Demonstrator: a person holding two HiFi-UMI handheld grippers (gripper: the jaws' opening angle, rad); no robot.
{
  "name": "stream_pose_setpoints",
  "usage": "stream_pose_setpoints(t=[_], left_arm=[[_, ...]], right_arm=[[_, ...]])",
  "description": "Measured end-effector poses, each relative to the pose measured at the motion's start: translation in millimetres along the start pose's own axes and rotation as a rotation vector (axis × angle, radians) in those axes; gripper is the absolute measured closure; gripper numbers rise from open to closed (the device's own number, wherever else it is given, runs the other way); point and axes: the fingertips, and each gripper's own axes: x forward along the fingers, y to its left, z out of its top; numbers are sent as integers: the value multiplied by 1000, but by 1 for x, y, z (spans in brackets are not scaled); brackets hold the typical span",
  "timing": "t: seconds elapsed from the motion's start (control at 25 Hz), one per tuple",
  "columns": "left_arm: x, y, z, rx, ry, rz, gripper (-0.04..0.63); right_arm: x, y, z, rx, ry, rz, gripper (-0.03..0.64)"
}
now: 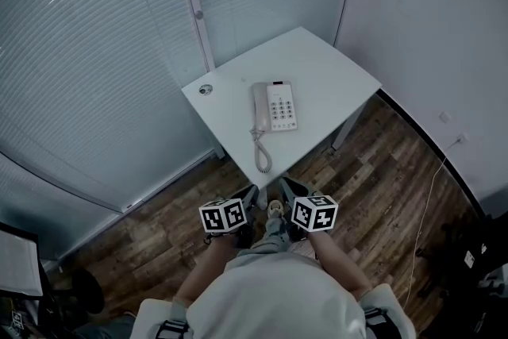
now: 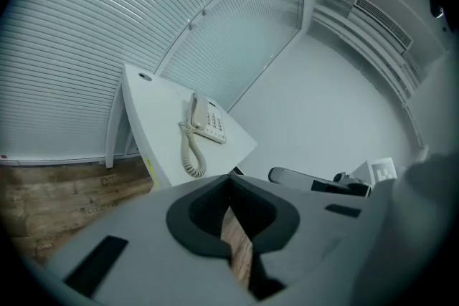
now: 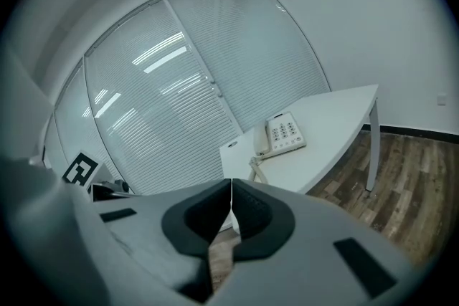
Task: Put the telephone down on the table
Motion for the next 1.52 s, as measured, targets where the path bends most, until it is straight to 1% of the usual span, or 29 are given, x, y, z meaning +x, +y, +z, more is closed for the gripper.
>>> stream_pose_setpoints(t=[0.2, 0.44, 0.68, 0.84, 0.96, 1.12, 1.52], left_arm=[[-12, -3, -15, 0, 7, -2, 574], [-20, -8, -26, -8, -1, -12, 574], [-21, -8, -32, -8, 9, -8, 574], [-22, -13, -35, -12, 14, -14, 574], [-23, -12, -37, -13, 18, -12, 574], [-25, -10, -39, -30, 17, -10, 574], [-25, -14, -41, -23, 25, -14, 574]], right_arm=[[-14, 6, -12, 16, 3, 5, 594], [-26, 10, -21, 6, 6, 8, 595], [-30, 10, -26, 0, 11, 5, 595], [-36, 3, -28, -25, 10, -36, 597], [-35, 3, -30, -2, 9, -24, 597], [-35, 6, -32, -3, 10, -12, 597], [-38, 7, -28, -7, -6, -14, 597]])
